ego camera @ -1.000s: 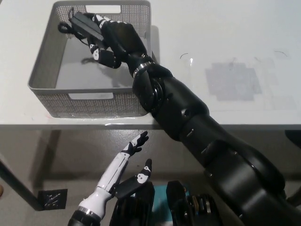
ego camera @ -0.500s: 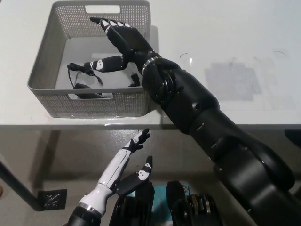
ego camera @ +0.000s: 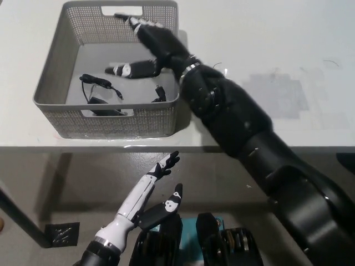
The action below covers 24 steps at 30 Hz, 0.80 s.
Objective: Use the right hand to pick up a black power cord and place it into a container on the left hand side
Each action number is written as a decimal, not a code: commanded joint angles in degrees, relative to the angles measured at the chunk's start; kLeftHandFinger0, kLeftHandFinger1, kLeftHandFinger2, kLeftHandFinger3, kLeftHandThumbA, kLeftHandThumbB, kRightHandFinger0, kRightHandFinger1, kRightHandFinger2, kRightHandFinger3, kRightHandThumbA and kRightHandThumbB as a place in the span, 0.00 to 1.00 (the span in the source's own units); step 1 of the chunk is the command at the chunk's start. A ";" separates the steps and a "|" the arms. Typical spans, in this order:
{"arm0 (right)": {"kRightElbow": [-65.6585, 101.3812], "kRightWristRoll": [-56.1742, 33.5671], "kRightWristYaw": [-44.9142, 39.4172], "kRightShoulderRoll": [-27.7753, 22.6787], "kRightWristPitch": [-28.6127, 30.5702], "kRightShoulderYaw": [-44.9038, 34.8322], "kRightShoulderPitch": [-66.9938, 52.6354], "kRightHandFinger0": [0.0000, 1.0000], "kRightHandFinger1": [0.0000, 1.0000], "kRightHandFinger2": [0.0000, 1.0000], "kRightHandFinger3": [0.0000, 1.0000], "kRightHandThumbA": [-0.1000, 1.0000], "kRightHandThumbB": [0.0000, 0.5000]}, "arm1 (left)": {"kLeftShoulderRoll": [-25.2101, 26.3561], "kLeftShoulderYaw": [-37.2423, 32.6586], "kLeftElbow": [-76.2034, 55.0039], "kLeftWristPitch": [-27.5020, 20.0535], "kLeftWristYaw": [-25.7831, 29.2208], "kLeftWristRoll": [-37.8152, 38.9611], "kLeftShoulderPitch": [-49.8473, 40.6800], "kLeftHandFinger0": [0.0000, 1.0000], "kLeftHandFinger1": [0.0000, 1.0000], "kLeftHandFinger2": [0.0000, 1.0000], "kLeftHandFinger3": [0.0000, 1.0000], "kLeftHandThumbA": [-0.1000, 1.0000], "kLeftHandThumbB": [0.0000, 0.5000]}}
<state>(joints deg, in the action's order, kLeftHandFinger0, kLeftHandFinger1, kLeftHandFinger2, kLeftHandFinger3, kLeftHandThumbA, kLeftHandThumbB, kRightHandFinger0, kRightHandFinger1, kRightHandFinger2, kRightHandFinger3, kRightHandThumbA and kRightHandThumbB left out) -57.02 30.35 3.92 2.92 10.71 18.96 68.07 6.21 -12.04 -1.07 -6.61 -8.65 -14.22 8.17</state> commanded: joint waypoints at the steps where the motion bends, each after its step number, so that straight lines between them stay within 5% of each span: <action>1: 12.83 -7.52 -2.51 -2.51 2.54 -5.01 0.31 1.00 1.00 1.00 1.00 1.00 1.00 | 0.91 -0.57 -0.81 -1.01 -1.19 0.09 2.18 1.00 1.00 1.00 1.00 0.45 0.00; 3: 17.91 -9.70 -4.55 -3.34 0.95 -6.65 -0.79 1.00 1.00 1.00 1.00 1.00 0.93 | 0.89 -0.53 -0.51 -1.23 -1.14 0.07 2.36 1.00 1.00 1.00 1.00 0.47 0.00; 9: 38.19 -16.20 -9.15 -4.85 -9.44 -12.17 -6.83 1.00 1.00 1.00 1.00 1.00 0.93 | 0.86 -0.33 0.14 -1.81 -1.88 1.67 2.38 1.00 1.00 1.00 1.00 0.48 0.02; 15: 47.39 -23.47 -10.82 -4.33 -8.65 -15.04 -13.82 1.00 1.00 1.00 1.00 1.00 0.91 | 1.05 -0.14 0.63 -2.48 -1.93 1.80 2.07 1.00 1.00 1.00 1.00 0.46 0.00; 19: 52.56 -27.65 -12.85 -3.71 -9.88 -15.62 -21.02 1.00 1.00 1.00 1.00 1.00 0.77 | 0.86 -0.25 0.75 -3.07 -1.55 1.38 1.42 1.00 1.00 1.00 1.00 0.45 0.00; 24: 54.35 -30.32 -15.82 -3.75 -9.34 -14.08 -30.36 1.00 1.00 1.00 1.00 1.00 0.72 | 0.40 -0.63 -0.90 -1.61 -1.31 0.81 -1.29 1.00 1.00 1.00 1.00 0.54 0.00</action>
<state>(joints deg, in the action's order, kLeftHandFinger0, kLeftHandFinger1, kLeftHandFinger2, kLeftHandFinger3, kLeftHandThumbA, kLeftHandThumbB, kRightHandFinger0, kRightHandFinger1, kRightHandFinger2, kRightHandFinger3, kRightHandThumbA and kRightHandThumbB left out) -8.93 11.25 -5.61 -0.62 3.70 5.41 43.57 6.39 -12.04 0.50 -6.72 -9.57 -14.22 8.52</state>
